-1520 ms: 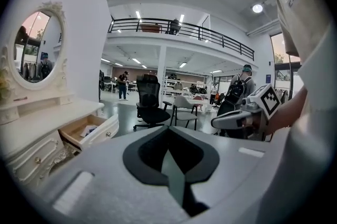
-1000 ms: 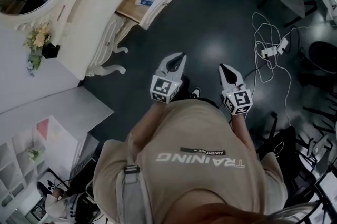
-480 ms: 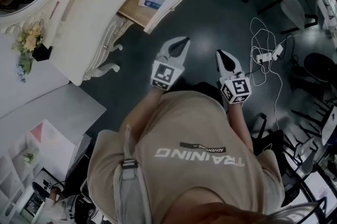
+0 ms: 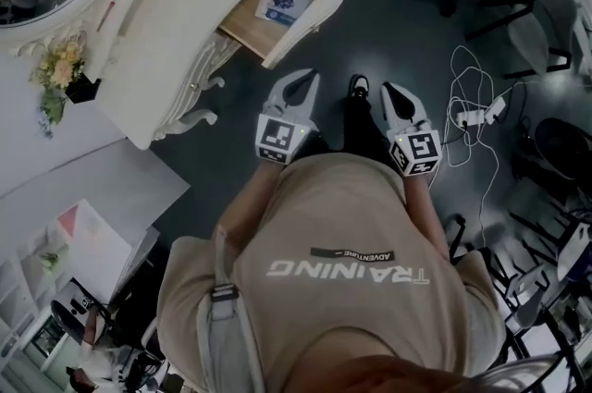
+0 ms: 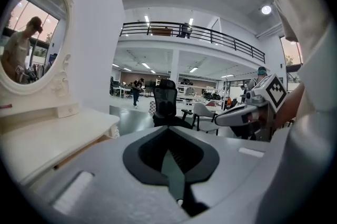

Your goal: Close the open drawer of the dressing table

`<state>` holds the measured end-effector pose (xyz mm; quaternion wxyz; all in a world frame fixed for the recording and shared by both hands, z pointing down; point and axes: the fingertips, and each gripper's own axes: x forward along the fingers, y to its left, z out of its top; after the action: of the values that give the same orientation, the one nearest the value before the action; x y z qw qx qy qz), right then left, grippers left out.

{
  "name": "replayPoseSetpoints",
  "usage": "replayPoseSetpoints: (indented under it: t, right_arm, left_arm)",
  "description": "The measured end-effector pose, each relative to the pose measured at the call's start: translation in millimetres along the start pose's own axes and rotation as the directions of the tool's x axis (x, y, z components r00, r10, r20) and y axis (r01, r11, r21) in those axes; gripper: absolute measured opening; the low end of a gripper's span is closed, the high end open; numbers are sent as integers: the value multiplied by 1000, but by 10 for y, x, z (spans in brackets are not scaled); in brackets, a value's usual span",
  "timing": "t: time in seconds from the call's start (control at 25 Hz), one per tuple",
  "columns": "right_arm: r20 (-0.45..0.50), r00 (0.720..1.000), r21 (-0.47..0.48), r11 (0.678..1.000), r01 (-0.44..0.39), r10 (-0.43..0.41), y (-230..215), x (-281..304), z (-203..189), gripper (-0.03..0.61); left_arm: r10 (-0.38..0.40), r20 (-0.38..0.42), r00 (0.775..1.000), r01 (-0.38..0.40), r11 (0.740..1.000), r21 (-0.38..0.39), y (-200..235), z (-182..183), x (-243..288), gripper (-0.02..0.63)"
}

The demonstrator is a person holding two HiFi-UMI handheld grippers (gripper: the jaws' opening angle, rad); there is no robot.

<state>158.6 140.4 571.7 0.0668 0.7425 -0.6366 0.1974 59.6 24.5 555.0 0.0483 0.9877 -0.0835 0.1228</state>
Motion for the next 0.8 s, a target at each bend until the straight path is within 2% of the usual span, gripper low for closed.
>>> replayPoseSetpoints:
  t: [0.2,0.36,0.48,0.52,0.6,0.68,0.8]
  right_arm:
    - [24,989,-39,989,-143,144,-364,607,337,3]
    - [46,964,-127,958,-256,263,-669,1052,780,3]
    - [32,936,-146,928,-343,351,-884,1352,935,3]
    - [19,924,-155,914,-374,381,-941,1447,966,3]
    - [-10,898,-178,883,-434,440,-993,1614,1012,3]
    - [-37,870,-181,853,-489,491,-985,1768,1024,3]
    - [-70,830,-178,812,-556,553,-924,1975,992,3]
  left_arm:
    - [153,-6,988,-153,988,20,349,241,286,0]
    - [280,-24,960,-280,960,14,623,452,572,0]
    - [349,-28,937,-349,937,15,732,615,846,0]
    - [373,-17,928,-373,928,-5,768,680,931,0]
    - [429,6,903,-427,899,-97,867,771,1017,0]
    - [495,3,869,-486,854,-185,990,762,1004,0]
    - [575,-30,818,-569,800,-190,1117,679,904,0]
